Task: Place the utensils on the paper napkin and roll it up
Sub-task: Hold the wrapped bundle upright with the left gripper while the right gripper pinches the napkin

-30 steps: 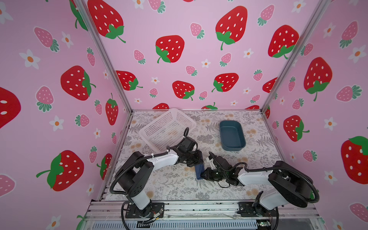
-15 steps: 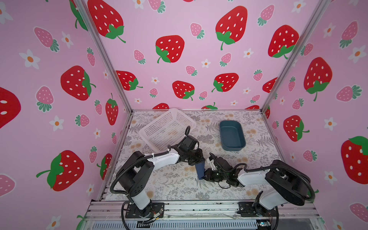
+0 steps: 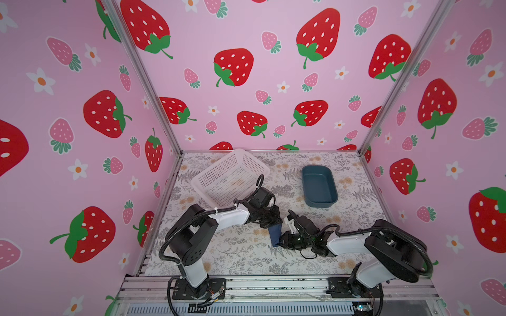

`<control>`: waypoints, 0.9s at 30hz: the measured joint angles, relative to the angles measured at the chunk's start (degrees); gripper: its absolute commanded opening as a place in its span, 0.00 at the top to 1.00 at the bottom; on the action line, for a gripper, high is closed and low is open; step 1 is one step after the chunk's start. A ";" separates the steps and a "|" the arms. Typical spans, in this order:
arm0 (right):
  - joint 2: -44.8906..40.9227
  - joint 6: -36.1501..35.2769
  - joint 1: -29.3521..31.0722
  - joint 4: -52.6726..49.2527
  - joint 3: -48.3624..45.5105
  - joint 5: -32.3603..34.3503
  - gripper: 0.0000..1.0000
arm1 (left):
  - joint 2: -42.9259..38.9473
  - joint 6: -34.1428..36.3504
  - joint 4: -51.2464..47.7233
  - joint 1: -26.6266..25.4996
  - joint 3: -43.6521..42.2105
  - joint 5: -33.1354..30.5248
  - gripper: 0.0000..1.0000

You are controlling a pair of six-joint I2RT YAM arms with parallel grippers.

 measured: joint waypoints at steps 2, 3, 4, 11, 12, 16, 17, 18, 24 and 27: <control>-0.85 0.02 0.00 -0.68 0.00 0.09 0.80 | 0.13 0.02 -0.02 0.00 0.00 -0.15 1.00; -1.60 0.04 0.00 -1.40 0.00 0.31 0.78 | 0.22 0.02 -0.04 0.00 0.00 -0.35 1.00; -2.56 0.04 -0.04 -2.12 -0.07 0.59 0.76 | 0.28 0.02 -0.07 0.00 0.00 -0.46 1.00; -10.58 0.42 -0.66 -8.22 -0.35 3.69 0.61 | 0.90 0.02 -0.15 0.02 0.17 -0.61 1.00; -11.78 0.52 -0.74 -9.38 -0.39 4.50 0.57 | 0.90 0.02 -0.15 0.02 0.31 -0.61 1.00; -16.22 0.98 -1.42 -12.24 -1.03 6.84 0.39 | 0.96 0.04 -0.15 0.02 0.94 -0.57 1.00; -16.96 0.94 -1.68 -12.50 -1.18 7.23 0.36 | 0.96 0.04 -0.13 0.02 1.05 -0.57 1.00; -17.51 0.76 -1.86 -12.72 -1.18 7.39 0.33 | 0.96 0.04 -0.13 0.02 1.11 -0.57 1.00; -14.51 -1.53 -2.14 -13.11 0.37 6.84 0.29 | 1.25 0.04 -0.15 0.02 1.18 -0.55 1.00; -10.62 -2.32 -2.14 -13.07 2.49 6.38 0.29 | 1.62 0.04 -0.15 0.02 1.18 -0.52 1.00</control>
